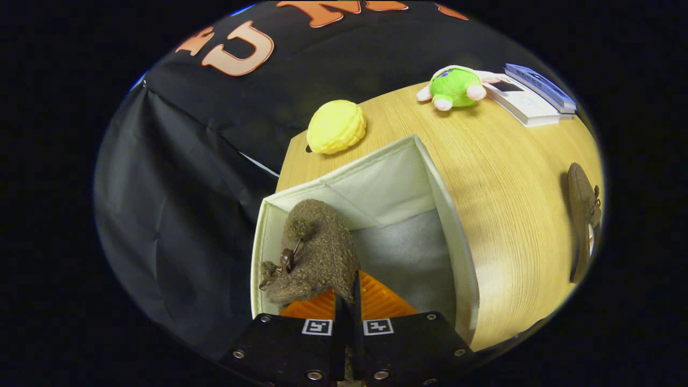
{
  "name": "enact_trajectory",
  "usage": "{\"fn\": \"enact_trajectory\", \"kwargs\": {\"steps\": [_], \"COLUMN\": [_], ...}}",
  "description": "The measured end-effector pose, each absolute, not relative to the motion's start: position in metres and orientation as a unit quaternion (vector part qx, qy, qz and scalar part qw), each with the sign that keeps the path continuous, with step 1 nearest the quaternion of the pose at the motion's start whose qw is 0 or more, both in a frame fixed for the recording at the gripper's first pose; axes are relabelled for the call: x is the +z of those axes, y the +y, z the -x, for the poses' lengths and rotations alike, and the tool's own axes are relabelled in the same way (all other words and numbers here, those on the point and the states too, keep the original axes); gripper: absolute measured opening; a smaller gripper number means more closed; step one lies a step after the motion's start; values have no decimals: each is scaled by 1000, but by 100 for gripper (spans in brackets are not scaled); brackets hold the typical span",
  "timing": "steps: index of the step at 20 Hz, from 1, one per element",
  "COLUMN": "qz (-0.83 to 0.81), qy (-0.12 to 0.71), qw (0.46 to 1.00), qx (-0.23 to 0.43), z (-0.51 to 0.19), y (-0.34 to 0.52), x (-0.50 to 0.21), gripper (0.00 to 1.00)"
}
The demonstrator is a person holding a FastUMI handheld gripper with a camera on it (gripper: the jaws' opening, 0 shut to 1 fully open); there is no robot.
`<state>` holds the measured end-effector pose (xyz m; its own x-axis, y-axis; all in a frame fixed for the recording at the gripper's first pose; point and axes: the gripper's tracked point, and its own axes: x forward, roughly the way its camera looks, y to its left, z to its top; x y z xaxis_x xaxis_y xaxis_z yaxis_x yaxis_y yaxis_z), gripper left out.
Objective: Open the storage box then place both shoes into the box .Put the left shoe in first, then the right shoe, with the right side of both shoes facing outward in a uniform manner.
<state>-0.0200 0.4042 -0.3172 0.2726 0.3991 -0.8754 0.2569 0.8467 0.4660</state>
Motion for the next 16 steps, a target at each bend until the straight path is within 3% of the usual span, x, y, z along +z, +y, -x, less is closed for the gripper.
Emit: {"fn": "enact_trajectory", "kwargs": {"steps": [4,8,9,16], "qz": [-279,-289,-291,-278], "qy": [635,653,652,588], "qw": [717,689,687,736], "qx": [64,125,137,187], "z": [37,52,54,49], "y": [422,439,441,410], "x": [-327,-313,-307,-256], "gripper": [18,39,50,68]}}
